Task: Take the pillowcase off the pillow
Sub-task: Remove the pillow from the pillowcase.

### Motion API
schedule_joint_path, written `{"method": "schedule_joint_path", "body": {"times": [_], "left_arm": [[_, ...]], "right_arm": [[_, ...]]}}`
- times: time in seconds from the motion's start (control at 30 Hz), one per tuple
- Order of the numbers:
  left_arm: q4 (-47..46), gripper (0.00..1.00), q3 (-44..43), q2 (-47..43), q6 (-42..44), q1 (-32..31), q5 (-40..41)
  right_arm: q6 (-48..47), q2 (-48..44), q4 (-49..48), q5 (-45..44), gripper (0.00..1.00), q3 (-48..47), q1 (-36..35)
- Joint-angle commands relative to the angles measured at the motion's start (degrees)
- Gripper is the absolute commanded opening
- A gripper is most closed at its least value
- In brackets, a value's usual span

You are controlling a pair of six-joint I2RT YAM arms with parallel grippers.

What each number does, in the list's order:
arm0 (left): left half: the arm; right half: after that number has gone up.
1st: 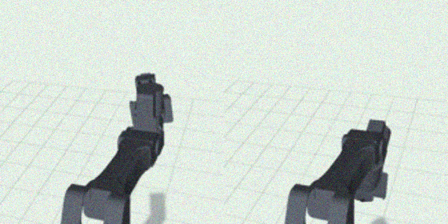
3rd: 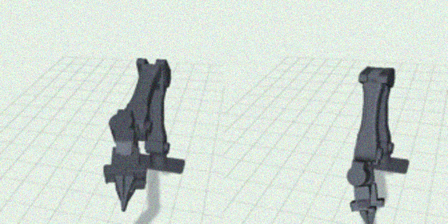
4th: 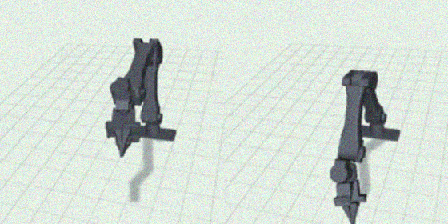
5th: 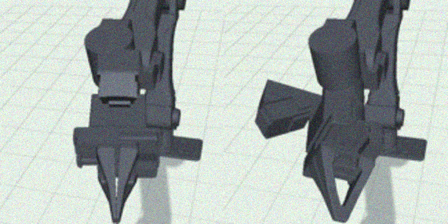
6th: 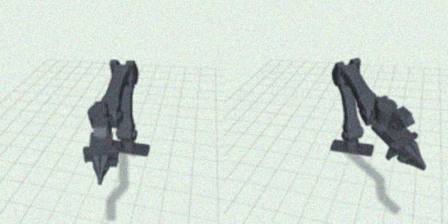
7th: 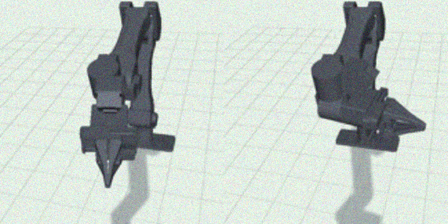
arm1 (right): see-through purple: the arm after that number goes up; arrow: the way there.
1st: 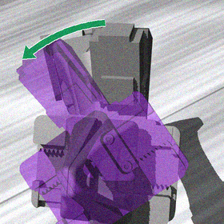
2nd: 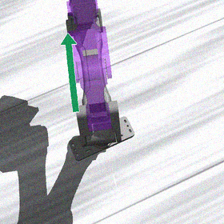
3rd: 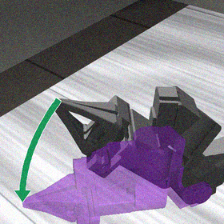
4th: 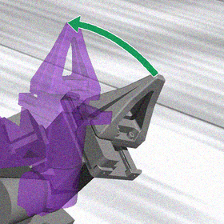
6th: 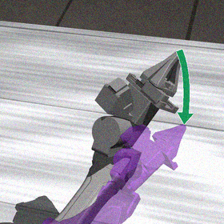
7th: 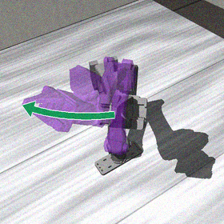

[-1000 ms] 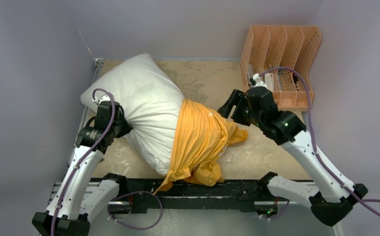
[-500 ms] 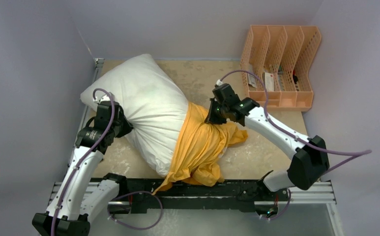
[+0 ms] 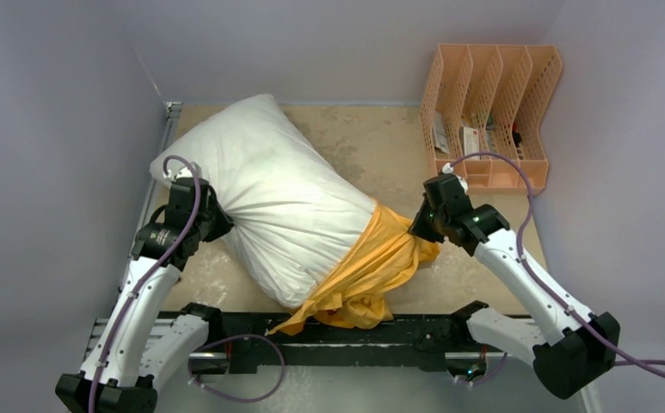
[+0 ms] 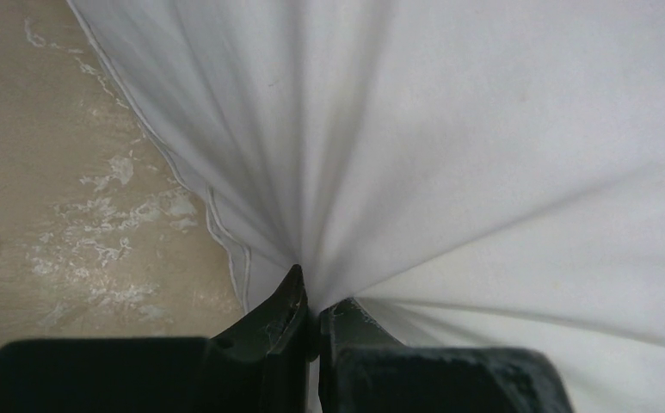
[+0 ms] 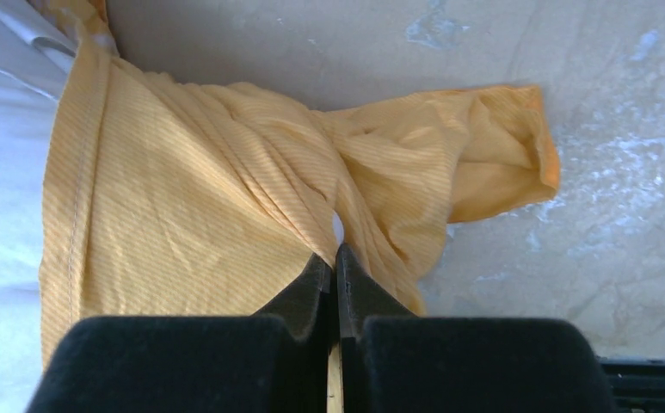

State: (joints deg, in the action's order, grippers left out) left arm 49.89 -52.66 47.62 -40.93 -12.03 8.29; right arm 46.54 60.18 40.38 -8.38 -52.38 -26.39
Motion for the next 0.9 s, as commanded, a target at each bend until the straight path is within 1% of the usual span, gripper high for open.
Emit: {"method": "schedule_joint_path", "body": {"times": [0.0, 0.2, 0.23, 0.3, 0.33, 0.4, 0.43, 0.47, 0.5, 0.53, 0.57, 0.63, 0.7, 0.77, 0.8, 0.87], "left_arm": [[-0.9, 0.0, -2.4, -1.4, -0.2, 1.0, 8.3], [-1.0, 0.0, -2.8, -1.5, -0.3, 1.0, 7.4], [-1.1, 0.0, -2.8, -1.5, -0.4, 1.0, 7.0], [-1.4, 0.0, -2.6, -1.5, -0.6, 1.0, 6.2], [-1.6, 0.0, -2.6, -1.4, -0.6, 1.0, 5.8], [-1.9, 0.0, -2.5, -1.3, -0.8, 1.0, 5.4], [-2.0, 0.0, -2.6, -1.2, -0.9, 1.0, 5.3], [-2.1, 0.0, -2.7, -1.2, -0.9, 1.0, 5.2], [-2.2, 0.0, -2.9, -1.1, -1.0, 1.0, 5.0], [-2.4, 0.0, -3.0, -1.1, -1.1, 1.0, 4.8], [-2.6, 0.0, -3.0, -1.0, -1.3, 1.0, 4.5], [-3.0, 0.0, -2.9, -0.9, -1.5, 1.0, 3.9], [-3.2, 0.0, -2.9, -0.8, -1.8, 1.0, 3.4], [-3.5, 0.0, -2.8, -0.8, -2.2, 1.0, 3.1], [-3.7, 0.0, -2.8, -0.7, -2.2, 1.0, 2.9], [-3.8, 0.0, -2.8, -0.5, -2.3, 1.0, 2.4]], "right_arm": [[-0.7, -3.1, 10.4, -11.4, 0.0, -1.9, 2.4], [1.2, -6.3, 16.2, -16.0, 0.0, -5.3, 2.7], [0.5, -7.0, 16.0, -15.4, 0.05, -5.4, 2.6], [-2.6, -7.7, 14.4, -10.5, 0.49, -5.6, 2.7], [-4.1, -7.7, 13.7, -7.0, 0.59, -5.8, 2.7], [-4.4, -6.8, 14.5, -0.8, 0.64, -8.2, 2.7], [-4.5, -7.0, 14.2, -0.3, 0.66, -9.1, 2.6], [-4.5, -7.8, 12.9, 3.3, 0.67, -8.9, 2.5], [-4.2, -9.3, 10.8, 7.1, 0.69, -7.8, 2.5], [-3.3, -10.8, 6.8, 13.5, 0.7, -6.1, 2.5], [-1.5, -12.1, 4.3, 17.3, 0.75, -4.4, 2.6], [2.2, -13.5, 1.5, 22.7, 0.78, -0.9, 2.3], [5.4, -14.8, -1.6, 24.6, 0.79, 3.1, -0.1], [9.1, -16.1, -5.0, 22.6, 0.8, 6.4, -4.6], [10.4, -15.8, -7.5, 22.2, 0.82, 7.4, -7.0], [10.7, -12.3, -13.6, 23.2, 0.84, 8.4, -12.6]]}}
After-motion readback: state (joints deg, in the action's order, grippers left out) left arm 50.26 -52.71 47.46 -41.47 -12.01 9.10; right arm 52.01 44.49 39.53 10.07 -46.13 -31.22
